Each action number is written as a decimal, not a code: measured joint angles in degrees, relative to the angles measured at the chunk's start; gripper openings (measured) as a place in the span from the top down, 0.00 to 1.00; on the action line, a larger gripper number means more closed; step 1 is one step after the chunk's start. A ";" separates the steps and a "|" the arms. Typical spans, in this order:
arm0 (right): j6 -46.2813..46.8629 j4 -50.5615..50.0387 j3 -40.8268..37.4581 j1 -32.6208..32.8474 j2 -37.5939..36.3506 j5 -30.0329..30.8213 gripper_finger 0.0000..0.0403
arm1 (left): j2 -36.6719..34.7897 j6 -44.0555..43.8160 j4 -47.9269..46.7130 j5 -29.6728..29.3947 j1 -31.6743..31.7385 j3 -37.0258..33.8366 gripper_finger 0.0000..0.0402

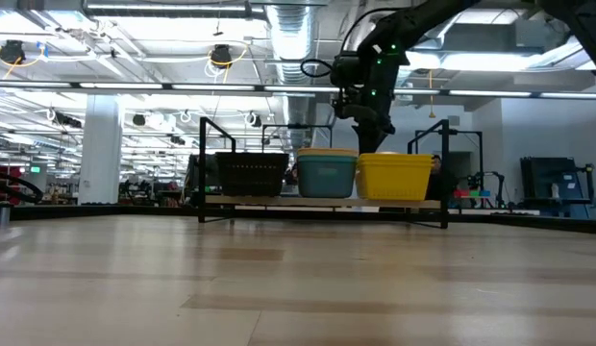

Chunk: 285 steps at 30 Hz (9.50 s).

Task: Stack baskets on shelf by color
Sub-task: Adjust all bins on the shelf

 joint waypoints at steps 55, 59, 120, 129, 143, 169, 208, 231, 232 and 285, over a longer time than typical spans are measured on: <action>-7.44 -14.28 0.07 -1.65 -1.60 3.74 1.00 | 0.01 0.28 0.04 1.20 0.00 0.00 0.59; -8.73 -11.36 0.04 -2.67 -1.60 3.71 1.00 | -0.02 0.71 0.04 1.20 -0.02 0.00 0.59; -19.81 -3.95 -7.02 -5.69 -0.87 4.75 1.00 | -0.04 0.31 0.11 0.02 -0.02 0.00 0.59; -18.97 -2.91 -7.02 -5.93 -0.90 4.71 1.00 | -0.04 0.18 0.11 -0.50 -0.02 0.00 0.59; -15.86 -6.03 15.77 6.84 -2.18 -5.64 1.00 | -0.03 0.22 0.11 -1.86 0.00 0.00 0.59; -11.44 2.54 28.45 15.89 2.49 -26.59 1.00 | 2.15 0.16 -4.16 -15.16 4.89 0.01 0.59; -5.19 -5.04 38.75 29.04 -20.68 -11.38 1.00 | 51.10 50.93 -0.32 44.26 49.05 18.49 1.00; -5.41 -4.28 38.75 29.04 -20.68 -11.38 1.00 | 54.52 52.16 -1.79 41.01 52.33 18.45 1.00; -5.41 -4.28 38.75 29.04 -20.68 -11.38 1.00 | 54.52 52.78 -2.36 40.43 51.78 18.45 1.00; -4.36 -3.78 38.75 29.09 -20.65 -11.56 1.00 | 57.84 60.34 14.45 29.12 54.45 18.85 1.00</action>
